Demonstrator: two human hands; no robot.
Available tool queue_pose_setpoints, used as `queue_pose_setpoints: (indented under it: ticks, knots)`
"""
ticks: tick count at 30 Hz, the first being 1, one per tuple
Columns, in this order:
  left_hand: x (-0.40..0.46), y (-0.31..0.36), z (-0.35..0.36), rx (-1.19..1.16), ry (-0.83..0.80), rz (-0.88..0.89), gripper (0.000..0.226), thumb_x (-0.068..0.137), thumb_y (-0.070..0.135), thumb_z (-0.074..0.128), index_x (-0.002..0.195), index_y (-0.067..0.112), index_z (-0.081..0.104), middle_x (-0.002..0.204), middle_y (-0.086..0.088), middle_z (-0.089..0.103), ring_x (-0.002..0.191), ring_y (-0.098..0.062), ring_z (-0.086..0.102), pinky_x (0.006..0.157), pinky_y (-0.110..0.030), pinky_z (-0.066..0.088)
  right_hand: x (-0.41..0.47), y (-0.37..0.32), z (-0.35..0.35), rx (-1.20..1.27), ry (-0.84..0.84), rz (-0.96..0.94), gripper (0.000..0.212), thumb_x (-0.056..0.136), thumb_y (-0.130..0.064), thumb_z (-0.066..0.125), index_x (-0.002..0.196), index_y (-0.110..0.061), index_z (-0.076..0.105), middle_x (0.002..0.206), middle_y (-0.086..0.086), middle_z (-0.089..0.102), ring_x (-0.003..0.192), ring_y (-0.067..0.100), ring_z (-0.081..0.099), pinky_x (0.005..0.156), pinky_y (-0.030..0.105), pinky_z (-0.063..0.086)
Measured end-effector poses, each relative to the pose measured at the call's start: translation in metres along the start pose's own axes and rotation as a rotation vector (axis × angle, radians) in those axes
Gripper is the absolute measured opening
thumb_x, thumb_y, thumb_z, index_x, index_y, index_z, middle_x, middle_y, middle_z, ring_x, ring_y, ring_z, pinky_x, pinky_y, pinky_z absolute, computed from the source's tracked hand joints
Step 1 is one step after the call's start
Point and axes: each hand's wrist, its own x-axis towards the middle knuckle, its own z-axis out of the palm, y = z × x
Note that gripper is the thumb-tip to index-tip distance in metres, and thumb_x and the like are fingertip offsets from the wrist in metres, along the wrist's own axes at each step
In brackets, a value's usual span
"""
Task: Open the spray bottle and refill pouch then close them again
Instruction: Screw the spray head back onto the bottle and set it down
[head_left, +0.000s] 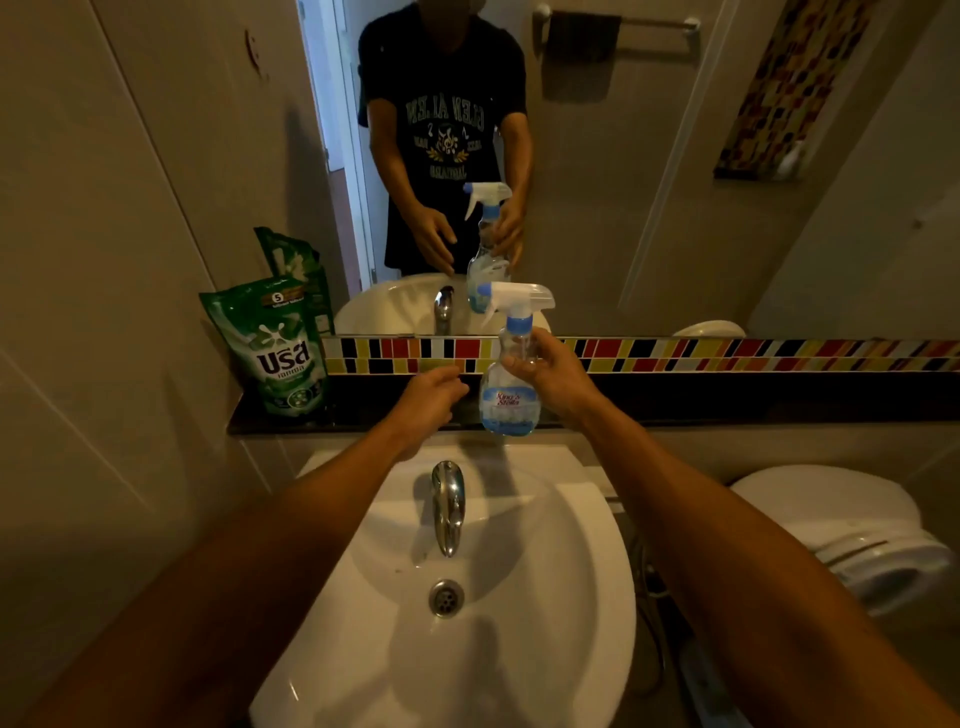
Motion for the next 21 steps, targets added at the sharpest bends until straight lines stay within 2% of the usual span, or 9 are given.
queue_pose_setpoints:
  ticks: [3, 4, 6, 9, 12, 14, 16, 18, 21]
  knots:
    - [0.014, -0.004, 0.028, -0.032, -0.069, -0.033, 0.042, 0.100, 0.011, 0.049, 0.141, 0.013, 0.050, 0.134, -0.006, 0.059, 0.116, -0.019, 0.057, 0.088, -0.029, 0.047, 0.011, 0.008, -0.011, 0.042, 0.015, -0.001, 0.034, 0.099, -0.012, 0.068, 0.131, -0.018, 0.060, 0.121, 0.003, 0.069, 0.111, 0.019, 0.068, 0.093, 0.039, 0.060]
    - [0.018, -0.003, 0.037, -0.047, -0.092, -0.034, 0.038, 0.099, 0.007, 0.047, 0.137, 0.013, 0.053, 0.129, -0.005, 0.062, 0.110, -0.015, 0.059, 0.080, -0.025, 0.047, 0.016, 0.012, -0.015, 0.053, 0.004, 0.007, 0.035, 0.099, -0.011, 0.068, 0.131, -0.020, 0.059, 0.120, 0.001, 0.070, 0.111, 0.016, 0.068, 0.093, 0.038, 0.059]
    - [0.030, -0.003, 0.052, -0.068, -0.118, -0.039, 0.040, 0.098, 0.001, 0.045, 0.135, 0.014, 0.055, 0.127, -0.004, 0.063, 0.112, -0.017, 0.059, 0.072, -0.021, 0.045, 0.027, 0.017, -0.024, 0.059, -0.026, 0.011, 0.035, 0.099, -0.010, 0.067, 0.131, -0.022, 0.059, 0.119, -0.002, 0.070, 0.110, 0.014, 0.069, 0.091, 0.032, 0.060]
    - [0.050, -0.007, 0.071, -0.055, -0.088, -0.047, 0.046, 0.096, -0.002, 0.046, 0.138, 0.014, 0.053, 0.129, -0.007, 0.063, 0.121, -0.024, 0.058, 0.085, -0.029, 0.051, 0.044, 0.026, -0.038, 0.039, -0.067, 0.025, 0.037, 0.099, -0.010, 0.067, 0.133, -0.020, 0.057, 0.122, -0.001, 0.069, 0.110, 0.013, 0.069, 0.085, 0.027, 0.059]
    - [0.068, -0.010, 0.088, -0.050, -0.032, -0.051, 0.045, 0.097, -0.001, 0.045, 0.138, 0.016, 0.053, 0.130, -0.010, 0.064, 0.122, -0.027, 0.059, 0.099, -0.039, 0.048, 0.063, 0.034, -0.051, -0.003, -0.088, 0.040, 0.041, 0.100, -0.010, 0.066, 0.138, -0.018, 0.055, 0.122, -0.003, 0.068, 0.107, 0.009, 0.068, 0.079, 0.023, 0.058]
    - [0.078, -0.011, 0.096, -0.081, -0.028, -0.049, 0.044, 0.099, 0.000, 0.045, 0.139, 0.015, 0.052, 0.131, -0.011, 0.063, 0.121, -0.026, 0.059, 0.093, -0.033, 0.050, 0.075, 0.041, -0.058, -0.022, -0.096, 0.043, 0.043, 0.100, -0.010, 0.065, 0.140, -0.018, 0.053, 0.125, -0.002, 0.067, 0.109, 0.010, 0.067, 0.083, 0.024, 0.057]
    - [0.086, -0.014, 0.103, -0.096, -0.038, -0.031, 0.042, 0.100, 0.002, 0.045, 0.140, 0.013, 0.051, 0.131, -0.010, 0.063, 0.116, -0.021, 0.061, 0.078, -0.020, 0.054, 0.084, 0.047, -0.064, -0.028, -0.105, 0.052, 0.045, 0.100, -0.010, 0.065, 0.142, -0.020, 0.052, 0.129, -0.001, 0.066, 0.114, 0.013, 0.065, 0.089, 0.029, 0.056]
    - [0.093, -0.016, 0.108, -0.090, -0.023, -0.012, 0.041, 0.101, 0.003, 0.044, 0.141, 0.014, 0.050, 0.131, -0.010, 0.062, 0.113, -0.019, 0.062, 0.070, -0.015, 0.055, 0.091, 0.051, -0.068, -0.034, -0.107, 0.059, 0.046, 0.100, -0.010, 0.065, 0.142, -0.022, 0.051, 0.132, -0.001, 0.065, 0.120, 0.015, 0.063, 0.093, 0.034, 0.055]
    - [0.100, -0.015, 0.115, -0.068, 0.004, 0.002, 0.042, 0.102, 0.003, 0.042, 0.143, 0.013, 0.048, 0.132, -0.013, 0.062, 0.114, -0.024, 0.062, 0.084, -0.025, 0.055, 0.099, 0.051, -0.072, -0.052, -0.098, 0.059, 0.045, 0.100, -0.010, 0.065, 0.142, -0.020, 0.051, 0.134, -0.002, 0.064, 0.121, 0.017, 0.062, 0.095, 0.036, 0.055]
